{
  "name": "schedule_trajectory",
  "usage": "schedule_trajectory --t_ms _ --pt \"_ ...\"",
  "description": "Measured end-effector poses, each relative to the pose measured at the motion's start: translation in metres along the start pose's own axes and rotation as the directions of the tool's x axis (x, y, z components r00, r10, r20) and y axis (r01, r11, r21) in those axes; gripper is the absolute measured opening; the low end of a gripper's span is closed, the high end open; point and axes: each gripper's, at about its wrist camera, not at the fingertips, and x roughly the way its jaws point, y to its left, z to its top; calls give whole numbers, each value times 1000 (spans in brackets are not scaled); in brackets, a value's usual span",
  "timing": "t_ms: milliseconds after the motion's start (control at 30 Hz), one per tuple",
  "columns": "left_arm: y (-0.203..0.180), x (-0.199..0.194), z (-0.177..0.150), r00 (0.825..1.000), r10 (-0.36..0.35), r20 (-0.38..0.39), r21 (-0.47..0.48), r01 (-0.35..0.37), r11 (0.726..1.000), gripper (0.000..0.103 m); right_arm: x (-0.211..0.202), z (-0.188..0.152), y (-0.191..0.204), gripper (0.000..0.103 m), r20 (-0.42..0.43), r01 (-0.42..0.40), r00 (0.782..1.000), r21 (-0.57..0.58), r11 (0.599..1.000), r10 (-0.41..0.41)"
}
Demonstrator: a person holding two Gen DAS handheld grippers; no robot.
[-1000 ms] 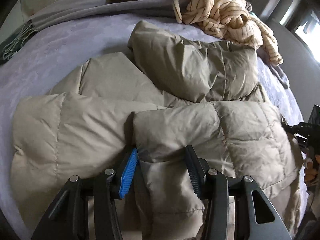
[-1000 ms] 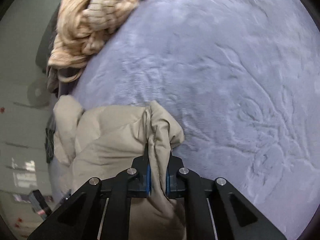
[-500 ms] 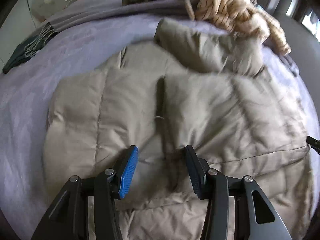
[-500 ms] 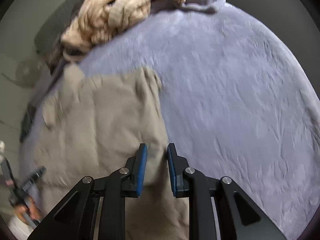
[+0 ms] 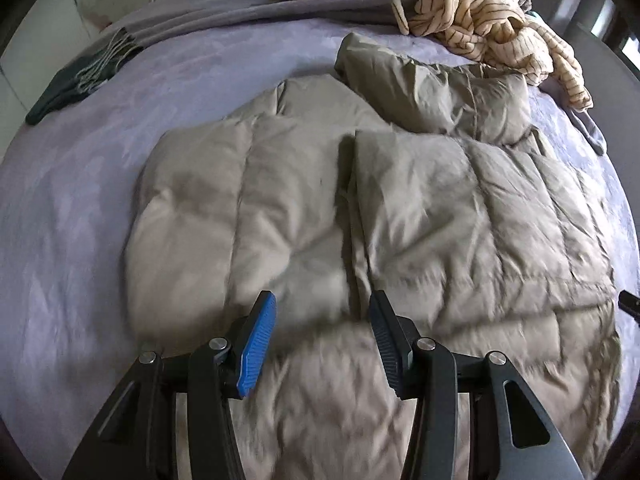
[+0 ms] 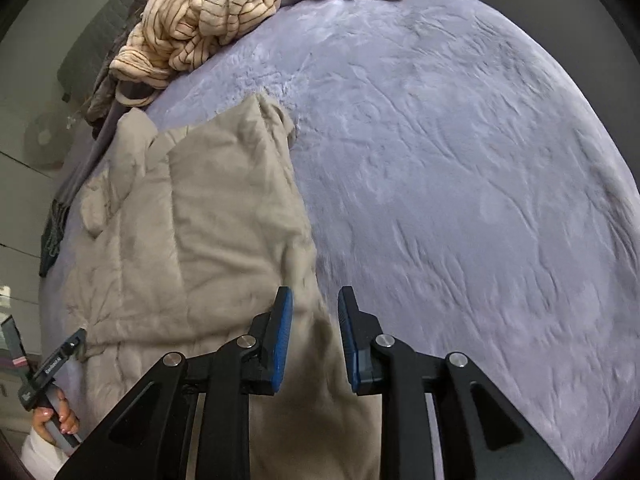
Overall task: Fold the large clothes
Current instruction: 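Release the coat and smooth the folded coat with both tools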
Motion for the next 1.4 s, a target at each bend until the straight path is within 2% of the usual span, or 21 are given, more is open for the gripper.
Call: schedule_trajectory --t_ms 33,133,233,333,400,433,500,633,733,833,933,1000,1067,1233,1400 --pt "0 -6 -6 1000 5 -8 -4 -5 1000 50 -3 -5 -2 27 -16 -5 1000 3 1000 5" --pt "-2 -24 -22 1000 10 -25 -27 -11 1000 50 -13 -22 -5 42 -65 -13 998 11 1000 14" --pt "-5 -39 -41 999 6 -46 -55 -9 998 51 -22 -37 -7 43 -96 -25 995 9 1000 26" --pt "-12 -52 -60 998 17 -60 -69 -21 997 52 -32 -51 -10 49 -124 -35 992 14 999 37" --pt "-14 -61 -71 998 27 -56 -84 -32 996 99 -38 -58 -12 53 -138 -42 989 16 999 43" --pt "-15 -69 -77 999 38 -34 -99 -41 994 103 -40 -60 -13 56 -142 -43 989 16 999 45" --pt "-17 -79 -85 999 47 -18 -105 -49 993 103 -45 -65 -16 58 -152 -52 987 13 999 54" --pt "-16 -90 -106 997 54 -52 -142 -61 988 103 -50 -74 -20 59 -173 -60 983 -5 998 59" --pt "-17 -94 -121 992 96 -84 -148 -108 983 103 -51 -84 -21 59 -200 -66 978 -8 998 63" --pt "-16 -101 -140 990 85 -113 -167 -103 981 103 -54 -98 -17 68 -219 -78 973 -23 997 72" --pt "-10 -107 -154 988 77 -134 -181 -101 978 103 -59 -113 -15 68 -219 -98 971 -18 995 92" --pt "-6 -109 -161 986 87 -140 -181 -112 977 103 -61 -123 -17 79 -216 -106 971 3 994 105" --pt "-3 -110 -167 986 98 -137 -168 -121 978 103 -64 -132 -18 80 -203 -116 972 23 993 118" --pt "10 -108 -187 988 45 -146 -161 -69 985 103 -71 -158 -22 81 -173 -96 979 60 994 105" --pt "28 -116 -213 989 -23 -149 -199 -7 980 103 -77 -191 -25 81 -170 -88 980 88 992 102"
